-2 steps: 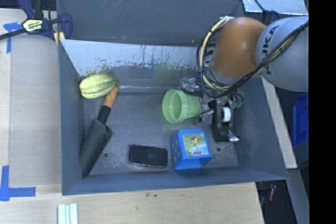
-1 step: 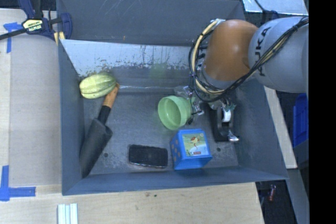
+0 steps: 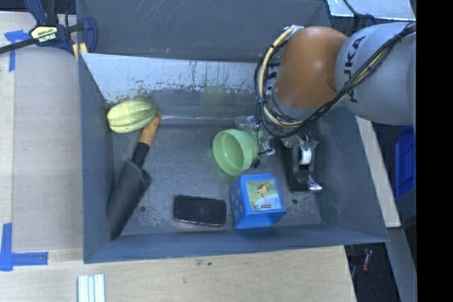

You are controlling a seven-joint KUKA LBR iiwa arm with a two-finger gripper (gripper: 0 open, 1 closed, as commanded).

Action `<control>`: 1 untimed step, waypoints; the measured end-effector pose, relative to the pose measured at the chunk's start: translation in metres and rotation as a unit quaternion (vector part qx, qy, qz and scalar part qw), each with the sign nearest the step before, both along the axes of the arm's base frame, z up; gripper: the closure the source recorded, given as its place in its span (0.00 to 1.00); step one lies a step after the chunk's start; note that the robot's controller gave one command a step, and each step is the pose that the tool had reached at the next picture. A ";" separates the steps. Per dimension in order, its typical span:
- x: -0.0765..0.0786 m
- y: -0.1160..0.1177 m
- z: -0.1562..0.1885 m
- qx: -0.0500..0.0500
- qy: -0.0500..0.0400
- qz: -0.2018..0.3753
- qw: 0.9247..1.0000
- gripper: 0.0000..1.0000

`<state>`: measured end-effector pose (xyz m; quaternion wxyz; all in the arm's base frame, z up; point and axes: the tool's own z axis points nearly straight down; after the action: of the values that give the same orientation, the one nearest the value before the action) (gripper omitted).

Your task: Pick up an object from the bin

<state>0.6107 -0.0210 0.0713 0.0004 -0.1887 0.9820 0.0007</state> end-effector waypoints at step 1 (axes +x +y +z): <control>-0.001 0.000 0.029 0.000 0.002 -0.001 1.000 1.00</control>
Offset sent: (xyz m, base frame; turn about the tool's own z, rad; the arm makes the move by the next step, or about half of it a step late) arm -0.0021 -0.0002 0.0257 0.0006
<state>0.6094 -0.0213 0.1007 -0.0010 -0.1881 0.9821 0.0009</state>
